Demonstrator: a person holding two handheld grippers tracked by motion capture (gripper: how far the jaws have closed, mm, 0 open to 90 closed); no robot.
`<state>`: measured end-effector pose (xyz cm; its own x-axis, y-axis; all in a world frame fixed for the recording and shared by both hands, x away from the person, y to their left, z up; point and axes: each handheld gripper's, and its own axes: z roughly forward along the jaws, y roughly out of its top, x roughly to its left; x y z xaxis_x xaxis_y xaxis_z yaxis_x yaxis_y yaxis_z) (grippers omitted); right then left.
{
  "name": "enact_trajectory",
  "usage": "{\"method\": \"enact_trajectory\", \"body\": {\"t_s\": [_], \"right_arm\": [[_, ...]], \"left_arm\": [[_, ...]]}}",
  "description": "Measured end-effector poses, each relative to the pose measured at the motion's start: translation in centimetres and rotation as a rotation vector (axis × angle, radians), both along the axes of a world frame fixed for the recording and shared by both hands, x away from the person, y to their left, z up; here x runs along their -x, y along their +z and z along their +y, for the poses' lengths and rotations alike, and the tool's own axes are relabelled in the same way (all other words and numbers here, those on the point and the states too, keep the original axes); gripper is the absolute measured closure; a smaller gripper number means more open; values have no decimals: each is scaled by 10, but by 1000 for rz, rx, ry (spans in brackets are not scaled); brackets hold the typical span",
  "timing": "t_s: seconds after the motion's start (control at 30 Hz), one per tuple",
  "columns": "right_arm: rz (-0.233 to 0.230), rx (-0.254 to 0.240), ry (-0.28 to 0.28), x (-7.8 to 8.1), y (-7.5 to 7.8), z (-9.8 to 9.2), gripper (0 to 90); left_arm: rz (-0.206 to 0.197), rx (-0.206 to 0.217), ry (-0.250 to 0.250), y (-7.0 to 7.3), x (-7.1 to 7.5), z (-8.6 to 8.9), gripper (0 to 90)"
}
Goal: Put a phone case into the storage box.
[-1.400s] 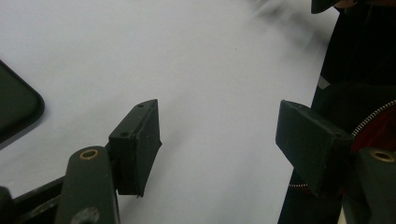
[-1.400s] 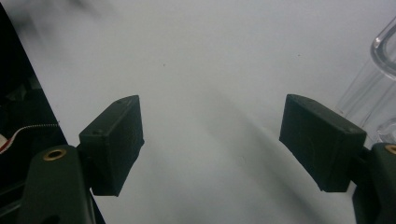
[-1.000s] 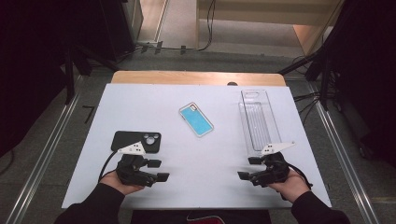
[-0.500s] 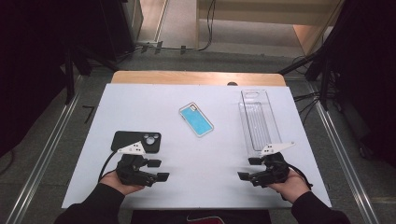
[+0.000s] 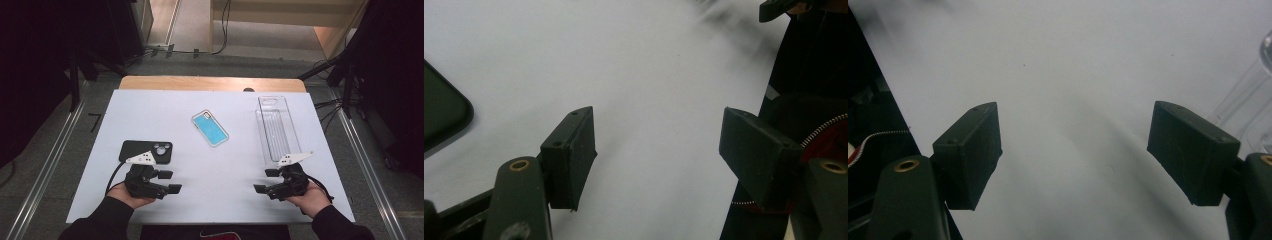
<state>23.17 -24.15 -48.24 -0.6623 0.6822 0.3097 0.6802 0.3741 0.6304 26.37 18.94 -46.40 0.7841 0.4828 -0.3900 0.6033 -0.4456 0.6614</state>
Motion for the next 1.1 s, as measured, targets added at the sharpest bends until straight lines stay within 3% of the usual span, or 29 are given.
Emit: {"method": "enact_trajectory", "body": {"t_s": [0.4,0.77,0.83,1.1], "right_arm": [[-30,-18,34,-5,9,17,194],[-53,-12,19,-14,14,29,195],[-33,-6,-24,-18,14,33,194],[-39,2,-7,-25,17,45,194]], "left_arm": [[-4,2,0,0,0,0,310],[-3,-1,-3,0,0,0,310],[-3,-1,-2,0,0,0,310],[-4,1,-2,0,-1,2,310]]}}
